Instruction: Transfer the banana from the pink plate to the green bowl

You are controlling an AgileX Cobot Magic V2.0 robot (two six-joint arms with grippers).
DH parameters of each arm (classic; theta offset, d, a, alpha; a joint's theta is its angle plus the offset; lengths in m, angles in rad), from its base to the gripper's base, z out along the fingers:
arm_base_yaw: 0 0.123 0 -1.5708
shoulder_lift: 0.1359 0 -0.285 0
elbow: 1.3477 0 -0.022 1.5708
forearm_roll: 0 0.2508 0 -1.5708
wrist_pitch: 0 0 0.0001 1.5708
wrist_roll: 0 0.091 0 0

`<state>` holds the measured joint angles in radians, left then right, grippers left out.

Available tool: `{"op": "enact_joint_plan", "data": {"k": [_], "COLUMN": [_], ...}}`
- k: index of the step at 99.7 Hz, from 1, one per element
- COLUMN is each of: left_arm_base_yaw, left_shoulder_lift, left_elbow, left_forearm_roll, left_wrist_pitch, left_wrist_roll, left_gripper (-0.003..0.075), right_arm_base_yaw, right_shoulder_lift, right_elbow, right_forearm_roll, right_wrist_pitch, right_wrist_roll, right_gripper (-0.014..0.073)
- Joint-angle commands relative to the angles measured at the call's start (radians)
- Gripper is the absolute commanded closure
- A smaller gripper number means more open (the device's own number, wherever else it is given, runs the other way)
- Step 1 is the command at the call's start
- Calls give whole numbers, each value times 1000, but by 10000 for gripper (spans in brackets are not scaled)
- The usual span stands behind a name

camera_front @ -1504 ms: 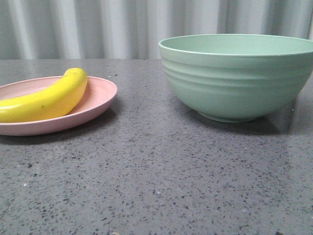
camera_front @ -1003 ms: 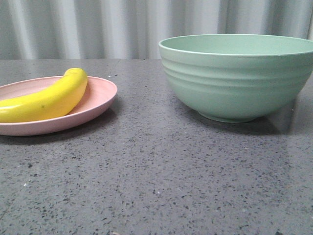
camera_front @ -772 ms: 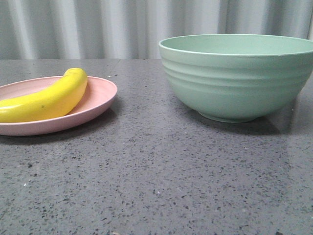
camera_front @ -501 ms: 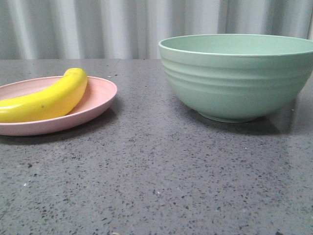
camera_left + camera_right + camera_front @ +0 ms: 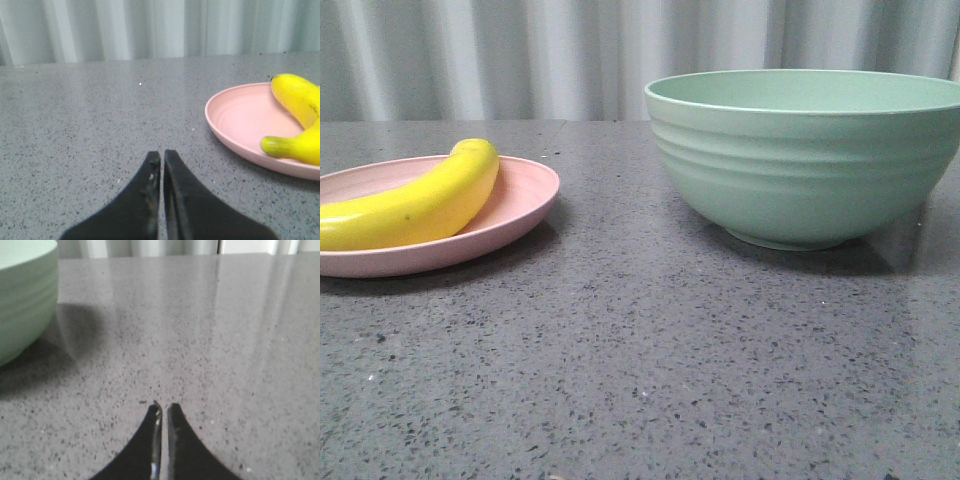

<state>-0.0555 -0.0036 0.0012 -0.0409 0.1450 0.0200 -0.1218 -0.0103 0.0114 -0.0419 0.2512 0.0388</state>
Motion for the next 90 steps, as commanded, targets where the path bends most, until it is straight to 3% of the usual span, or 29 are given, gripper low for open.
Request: {"op": "enact_joint_plan", "data": {"k": [1,16,90], "left_arm_base_yaw": [4,4,4], "left_shoulder_lift": [-28,-28,-28], "left_elbow": [10,10,8], "left_forearm_roll": [-1,-1,-1], "left_wrist_pitch": [-97,-107,-164], "left_wrist_roll": [-8,-8,-8], "left_gripper": [741,741,741], "right_arm_base_yaw": [-8,-8,-8], "right_shoulder_lift": [-24,-24,-22], "right_elbow": [20,20,20], "right_forearm_roll": [-13,-13,-13], "right_wrist_pitch": [-132,-251,-238], "right_wrist_roll": [-8,-8,-8], "right_gripper": [664,664,664]}}
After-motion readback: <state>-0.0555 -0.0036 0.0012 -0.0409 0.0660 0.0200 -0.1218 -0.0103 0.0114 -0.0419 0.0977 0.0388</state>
